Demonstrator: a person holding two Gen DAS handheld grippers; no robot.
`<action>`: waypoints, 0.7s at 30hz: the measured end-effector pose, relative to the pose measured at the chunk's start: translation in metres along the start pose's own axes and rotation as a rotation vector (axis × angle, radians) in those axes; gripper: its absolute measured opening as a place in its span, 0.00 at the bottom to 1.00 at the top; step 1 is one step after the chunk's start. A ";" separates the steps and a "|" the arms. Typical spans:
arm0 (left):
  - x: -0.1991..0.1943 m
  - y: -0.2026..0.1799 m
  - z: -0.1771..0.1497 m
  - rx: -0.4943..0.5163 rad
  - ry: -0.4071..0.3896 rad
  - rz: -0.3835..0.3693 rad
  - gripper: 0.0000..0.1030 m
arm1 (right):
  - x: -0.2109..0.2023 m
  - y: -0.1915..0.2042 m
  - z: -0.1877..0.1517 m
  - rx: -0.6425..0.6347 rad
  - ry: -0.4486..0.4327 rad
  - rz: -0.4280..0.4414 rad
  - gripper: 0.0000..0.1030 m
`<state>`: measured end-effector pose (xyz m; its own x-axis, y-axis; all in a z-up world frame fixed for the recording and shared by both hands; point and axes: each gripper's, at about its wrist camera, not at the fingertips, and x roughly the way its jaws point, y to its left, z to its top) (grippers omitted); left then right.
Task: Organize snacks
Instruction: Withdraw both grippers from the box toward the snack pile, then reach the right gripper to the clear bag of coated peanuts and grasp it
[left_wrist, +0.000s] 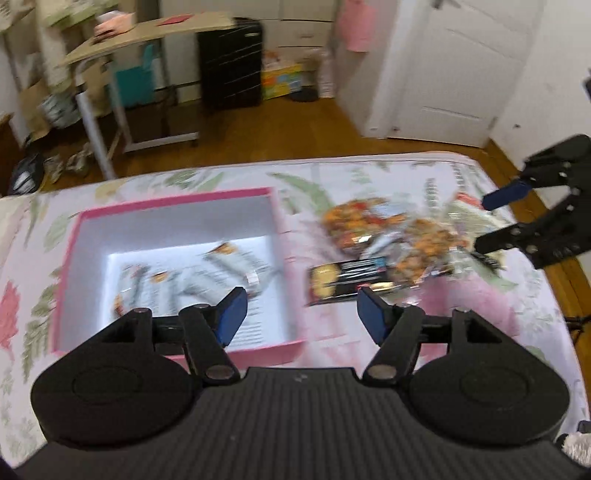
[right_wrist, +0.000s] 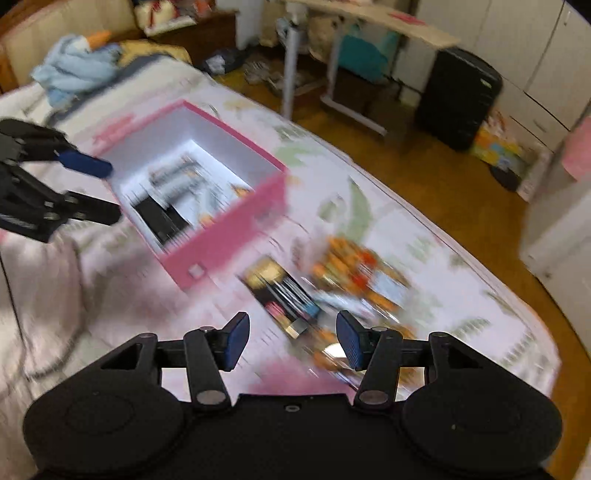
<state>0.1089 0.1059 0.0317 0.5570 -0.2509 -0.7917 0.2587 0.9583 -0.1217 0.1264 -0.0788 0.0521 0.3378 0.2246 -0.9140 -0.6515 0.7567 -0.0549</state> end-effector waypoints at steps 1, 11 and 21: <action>0.005 -0.010 0.003 0.007 0.000 -0.017 0.64 | 0.000 -0.008 -0.003 0.008 0.017 -0.005 0.58; 0.109 -0.073 0.008 -0.103 0.123 -0.182 0.64 | 0.052 -0.089 -0.052 0.156 -0.029 0.030 0.60; 0.188 -0.081 -0.026 -0.249 0.162 -0.112 0.61 | 0.127 -0.185 -0.080 0.486 -0.071 0.125 0.61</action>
<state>0.1721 -0.0158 -0.1231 0.3977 -0.3511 -0.8477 0.0990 0.9349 -0.3408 0.2357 -0.2389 -0.0859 0.3342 0.3598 -0.8711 -0.3042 0.9160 0.2617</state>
